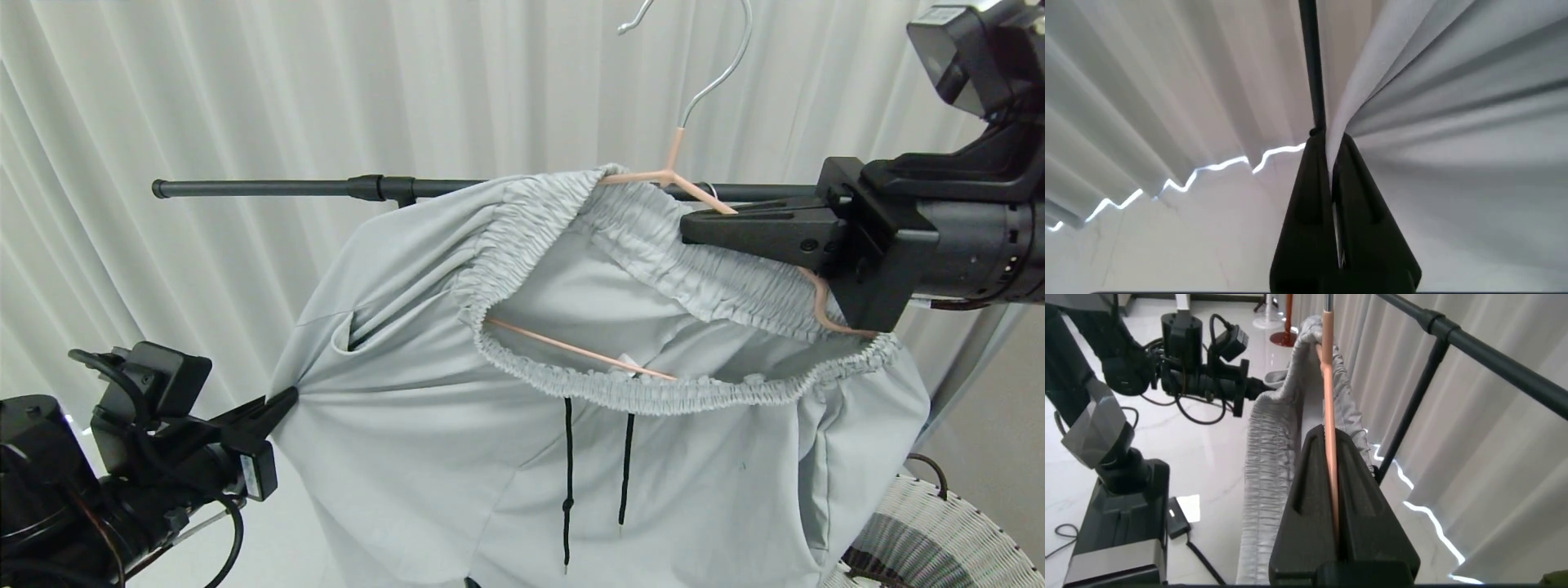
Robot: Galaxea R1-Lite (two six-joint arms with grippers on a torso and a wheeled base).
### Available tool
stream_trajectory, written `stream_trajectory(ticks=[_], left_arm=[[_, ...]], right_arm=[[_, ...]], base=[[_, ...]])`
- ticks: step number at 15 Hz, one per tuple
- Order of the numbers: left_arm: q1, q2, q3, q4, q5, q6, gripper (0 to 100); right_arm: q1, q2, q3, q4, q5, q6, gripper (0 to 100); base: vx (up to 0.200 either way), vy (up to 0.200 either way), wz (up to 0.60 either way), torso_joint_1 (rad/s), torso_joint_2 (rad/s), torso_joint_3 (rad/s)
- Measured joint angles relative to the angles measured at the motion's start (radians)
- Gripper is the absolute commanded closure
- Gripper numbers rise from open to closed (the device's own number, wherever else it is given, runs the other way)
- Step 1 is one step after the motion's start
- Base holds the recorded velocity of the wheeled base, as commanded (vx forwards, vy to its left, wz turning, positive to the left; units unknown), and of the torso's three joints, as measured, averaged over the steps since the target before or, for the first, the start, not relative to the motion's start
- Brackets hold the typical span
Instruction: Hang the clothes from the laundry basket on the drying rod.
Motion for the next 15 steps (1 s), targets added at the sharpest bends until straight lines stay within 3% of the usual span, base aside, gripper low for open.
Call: stream_trajectory(ticks=[1, 3, 10, 15], left_arm=[[0.001, -0.002, 0.006, 0.0, -0.004, 0.043, 0], [0.003, -0.011, 0.024, 0.002, -0.021, 0.073, 0], [-0.013, -0.086, 0.016, 0.0, -0.092, 0.065, 0], [-0.101, -0.13, -0.006, -0.001, -0.09, -0.09, 0]], right_arm=[[0.0, 0.0, 0.0, 0.0, 0.0, 0.0, 100], [-0.001, -0.001, -0.007, -0.006, 0.0, 0.0, 100], [-0.02, 0.014, -0.025, 0.007, -0.011, 0.003, 100], [-0.036, 0.046, -0.018, 0.035, -0.117, 0.011, 100]], base=[[0.0, 0.0, 0.0, 0.0, 0.0, 0.0], [0.0, 0.0, 0.0, 0.0, 0.0, 0.0], [0.0, 0.0, 0.0, 0.0, 0.0, 0.0], [0.0, 0.0, 0.0, 0.0, 0.0, 0.0]])
